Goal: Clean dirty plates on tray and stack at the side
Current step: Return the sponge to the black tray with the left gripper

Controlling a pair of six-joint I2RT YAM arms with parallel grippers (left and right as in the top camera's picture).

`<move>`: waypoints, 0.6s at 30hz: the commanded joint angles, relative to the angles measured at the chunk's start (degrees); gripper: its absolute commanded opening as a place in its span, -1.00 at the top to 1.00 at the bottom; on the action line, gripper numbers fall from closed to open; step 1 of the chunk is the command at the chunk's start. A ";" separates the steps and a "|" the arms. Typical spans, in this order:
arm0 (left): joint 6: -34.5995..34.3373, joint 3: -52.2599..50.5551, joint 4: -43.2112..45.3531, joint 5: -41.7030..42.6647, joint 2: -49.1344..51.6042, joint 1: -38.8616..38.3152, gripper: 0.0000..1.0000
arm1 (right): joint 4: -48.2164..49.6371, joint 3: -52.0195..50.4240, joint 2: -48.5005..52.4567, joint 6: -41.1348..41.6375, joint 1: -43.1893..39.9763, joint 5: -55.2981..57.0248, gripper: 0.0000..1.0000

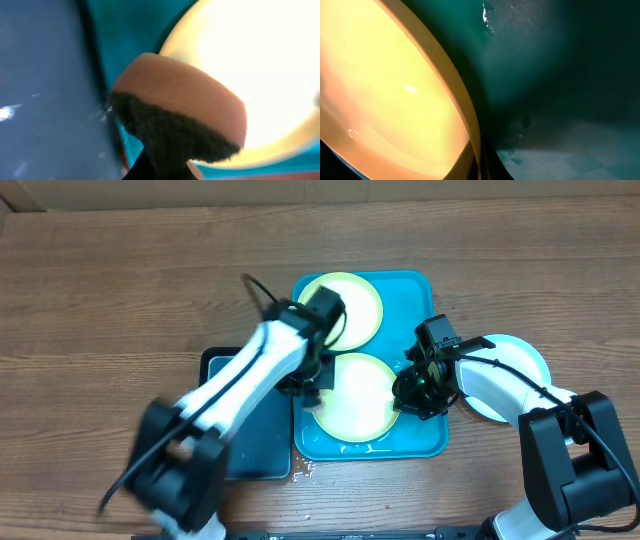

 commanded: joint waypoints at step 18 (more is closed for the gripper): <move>0.72 -28.06 10.27 -6.45 -18.73 14.01 0.92 | 0.17 -1.36 0.74 1.99 0.07 3.78 0.92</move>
